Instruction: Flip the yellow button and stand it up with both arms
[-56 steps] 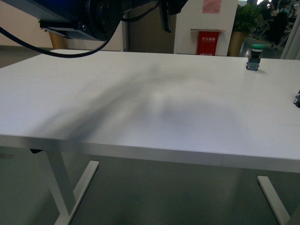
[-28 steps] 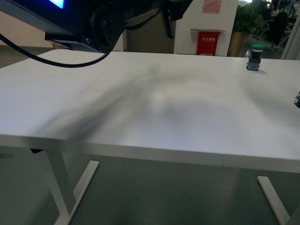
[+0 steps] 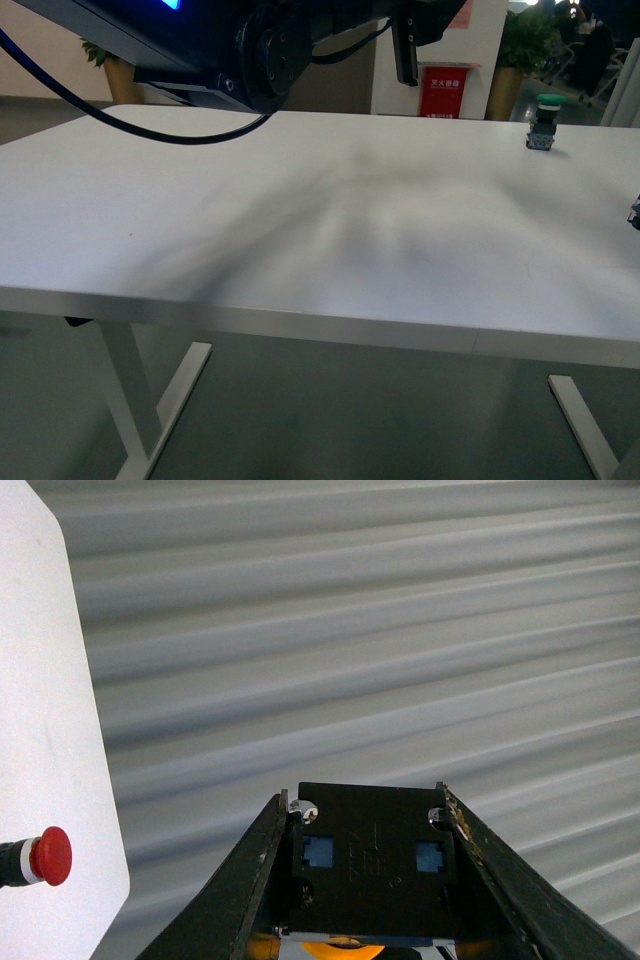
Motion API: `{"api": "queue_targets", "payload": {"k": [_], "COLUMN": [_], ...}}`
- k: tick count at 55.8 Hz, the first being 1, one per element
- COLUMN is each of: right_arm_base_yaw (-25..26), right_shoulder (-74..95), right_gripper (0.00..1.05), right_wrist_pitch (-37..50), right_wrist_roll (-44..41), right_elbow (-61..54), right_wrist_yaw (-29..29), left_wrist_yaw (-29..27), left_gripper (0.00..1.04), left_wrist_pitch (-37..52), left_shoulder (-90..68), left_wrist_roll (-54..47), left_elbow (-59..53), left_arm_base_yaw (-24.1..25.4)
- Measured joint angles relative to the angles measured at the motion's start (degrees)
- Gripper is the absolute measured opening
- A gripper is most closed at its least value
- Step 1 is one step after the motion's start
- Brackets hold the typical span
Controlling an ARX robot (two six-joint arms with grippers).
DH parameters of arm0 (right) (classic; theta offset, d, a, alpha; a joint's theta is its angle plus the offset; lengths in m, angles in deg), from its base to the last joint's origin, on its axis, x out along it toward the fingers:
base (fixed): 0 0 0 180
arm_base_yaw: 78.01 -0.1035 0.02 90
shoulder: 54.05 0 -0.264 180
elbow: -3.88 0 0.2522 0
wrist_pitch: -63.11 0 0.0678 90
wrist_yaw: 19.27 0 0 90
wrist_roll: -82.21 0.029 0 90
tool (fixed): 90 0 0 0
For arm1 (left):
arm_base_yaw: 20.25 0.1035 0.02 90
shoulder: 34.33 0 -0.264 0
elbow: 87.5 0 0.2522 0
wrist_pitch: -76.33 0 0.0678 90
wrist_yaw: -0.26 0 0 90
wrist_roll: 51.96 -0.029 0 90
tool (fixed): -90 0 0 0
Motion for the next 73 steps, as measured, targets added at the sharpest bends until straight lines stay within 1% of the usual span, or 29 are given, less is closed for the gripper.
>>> {"api": "queue_targets", "payload": {"k": [6, 14, 21, 32, 35, 42, 49, 55, 59, 63, 64, 65, 73], "right_arm_base_yaw": [-0.5, -1.9, -3.0, -4.6, -5.0, -5.1, -4.5, -4.2, -4.2, -4.3, -4.4, -4.4, -4.5], "right_shoulder": [0.6, 1.6, 2.2, 4.6, 5.3, 5.6, 5.6, 5.6, 5.6, 5.6, 5.6, 5.7, 5.7], "right_gripper": [0.98, 0.98, 0.98, 0.98, 0.98, 0.98, 0.97, 0.8, 0.61, 0.44, 0.41, 0.38, 0.38], "right_wrist_pitch": [1.1, 3.9, 3.8, 4.4, 5.4, 6.9, 7.2, 7.2, 7.6, 8.1, 8.2, 8.4, 8.5], "right_wrist_roll": [0.3, 0.6, 0.7, 0.2, -0.3, -0.6, -0.3, -0.2, -0.5, -0.7, -0.7, -0.7, -0.9], "right_elbow": [0.0, -0.1, -0.1, 0.5, 0.9, 1.4, 1.4, 1.4, 1.4, 1.4, 1.4, 1.4, 1.4], "right_wrist_yaw": [0.7, 3.0, 3.7, 6.6, 8.2, 11.0, 11.4, 11.6, 11.7, 12.6, 12.7, 12.7, 13.1], "left_wrist_yaw": [0.0, 0.0, 0.2, 0.7, 0.9, 1.7, 1.8, 1.8, 2.4, 2.8, 2.9, 2.9, 3.7], "left_gripper": [0.37, 0.37, 0.37, 0.37, 0.37, 0.37, 0.37, 0.37, 0.37, 0.37, 0.37, 0.37, 0.37], "left_wrist_pitch": [-0.4, -0.5, -1.1, -1.1, -1.2, -2.3, -3.3, -3.9, -4.6, -4.9, -4.9, -5.0, -7.8], "left_shoulder": [0.1, 0.2, 0.2, 0.3, 0.5, 0.5, 0.2, -0.4, -0.9, -1.9, -2.1, -2.4, -4.2], "left_wrist_roll": [-0.1, -0.2, -0.7, -1.1, -1.3, -2.1, -2.4, -2.4, -2.7, -2.7, -2.7, -2.7, -3.6], "left_elbow": [0.1, 0.1, 0.1, 0.1, 0.1, 0.3, 2.3, 5.2, 6.6, 7.5, 7.7, 8.0, 12.2], "left_arm_base_yaw": [0.0, 0.1, 0.1, 0.1, 0.1, 0.2, 0.5, 0.7, 0.7, 0.7, 0.7, 0.7, 0.7]}}
